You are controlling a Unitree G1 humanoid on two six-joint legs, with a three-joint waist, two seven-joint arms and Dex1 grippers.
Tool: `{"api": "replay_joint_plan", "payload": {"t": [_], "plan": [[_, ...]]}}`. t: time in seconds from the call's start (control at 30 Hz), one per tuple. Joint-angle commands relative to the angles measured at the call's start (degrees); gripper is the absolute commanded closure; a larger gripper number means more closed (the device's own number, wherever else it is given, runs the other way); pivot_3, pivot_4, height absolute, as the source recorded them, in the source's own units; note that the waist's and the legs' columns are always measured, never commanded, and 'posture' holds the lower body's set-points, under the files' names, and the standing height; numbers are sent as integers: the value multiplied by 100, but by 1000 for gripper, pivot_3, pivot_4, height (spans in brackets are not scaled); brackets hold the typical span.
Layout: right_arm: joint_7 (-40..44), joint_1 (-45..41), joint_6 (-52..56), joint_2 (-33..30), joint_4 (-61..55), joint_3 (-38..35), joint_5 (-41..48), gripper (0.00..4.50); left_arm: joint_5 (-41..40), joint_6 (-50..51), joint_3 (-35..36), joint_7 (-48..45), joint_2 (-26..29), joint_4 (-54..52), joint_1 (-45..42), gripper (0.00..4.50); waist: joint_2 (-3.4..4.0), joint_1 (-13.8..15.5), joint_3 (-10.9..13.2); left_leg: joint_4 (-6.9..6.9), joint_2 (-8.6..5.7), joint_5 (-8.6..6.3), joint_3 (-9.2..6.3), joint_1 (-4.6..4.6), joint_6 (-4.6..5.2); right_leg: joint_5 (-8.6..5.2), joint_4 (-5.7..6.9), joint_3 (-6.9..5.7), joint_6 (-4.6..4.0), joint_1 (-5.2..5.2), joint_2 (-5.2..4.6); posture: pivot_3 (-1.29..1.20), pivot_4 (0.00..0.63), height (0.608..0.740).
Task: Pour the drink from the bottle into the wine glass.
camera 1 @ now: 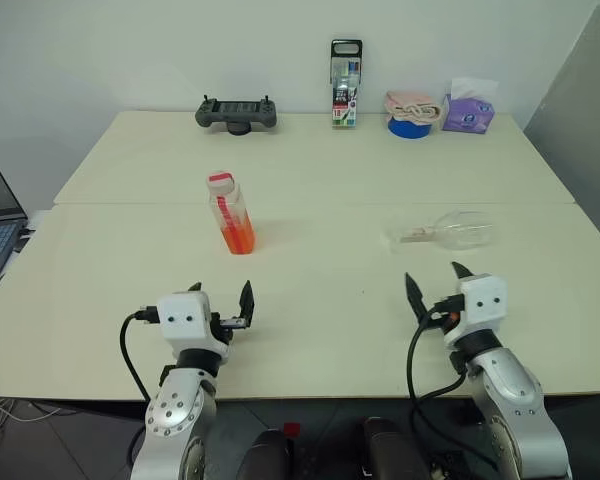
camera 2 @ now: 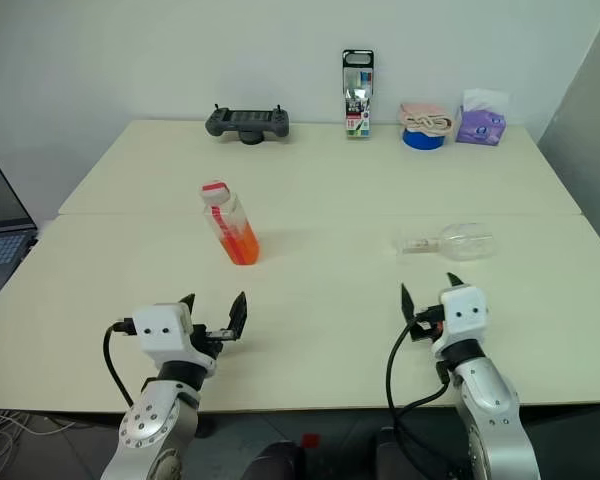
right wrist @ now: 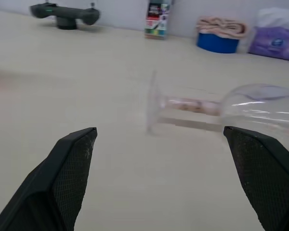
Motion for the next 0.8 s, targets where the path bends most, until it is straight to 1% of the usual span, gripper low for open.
{"api": "replay_joint_plan", "payload": {"t": [0.03, 0.17, 0.27, 0.37, 0.47, 0.6, 0.8], "plan": [[726, -605, 342, -310, -89, 137, 538, 9, 211, -192, -1, 138, 14, 230, -436, 0, 0, -1, 0, 0, 0, 0, 0, 0, 0, 1, 0, 0, 2, 1, 0, 0, 150, 740], [1350, -1749, 1118, -544, 36, 217, 1253, 9, 329, -176, 38, 283, -16, 612, -1148, 0, -3, -3, 2, 2, 0, 0, -1, 0, 1, 6, 0, -3, 2, 1, 4, 0, 150, 740], [1655, -2493, 1576, -652, 237, 290, 1606, 9, 370, -176, 91, 320, 28, 935, -1608, 0, -6, 2, 0, -1, 2, 1, -12, -1, 1, 8, -2, -13, 1, 3, 8, 0, 150, 740], [1860, -3003, 1848, -670, 396, 344, 1872, 9, 407, -272, 134, 291, 131, 1194, -1983, 0, -6, 5, 0, -4, 2, 1, -15, -3, 1, 7, -6, -16, 0, 2, 8, 0, 150, 740], [1989, -3290, 2075, -615, 486, 325, 2167, 9, 347, -258, 300, 288, 253, 1298, -2260, 0, -7, 9, 0, -3, 2, 1, -13, -7, 1, 12, -7, -14, -7, 0, 7, 0, 150, 740], [2049, -3483, 1993, -614, 724, 421, 2097, 9, 368, -309, 301, 202, 377, 1351, -2303, 0, -6, 7, 0, -3, 2, 1, -11, -6, 1, 12, -6, -11, -7, 0, 6, 0, 150, 740], [2027, -3732, 1911, -479, 959, 492, 2078, 9, 267, -274, 388, 92, 456, 1811, -2730, 0, -6, 6, 0, 1, 2, 1, -14, -4, 1, 10, 2, -15, -2, -1, 6, 0, 150, 740]]}}
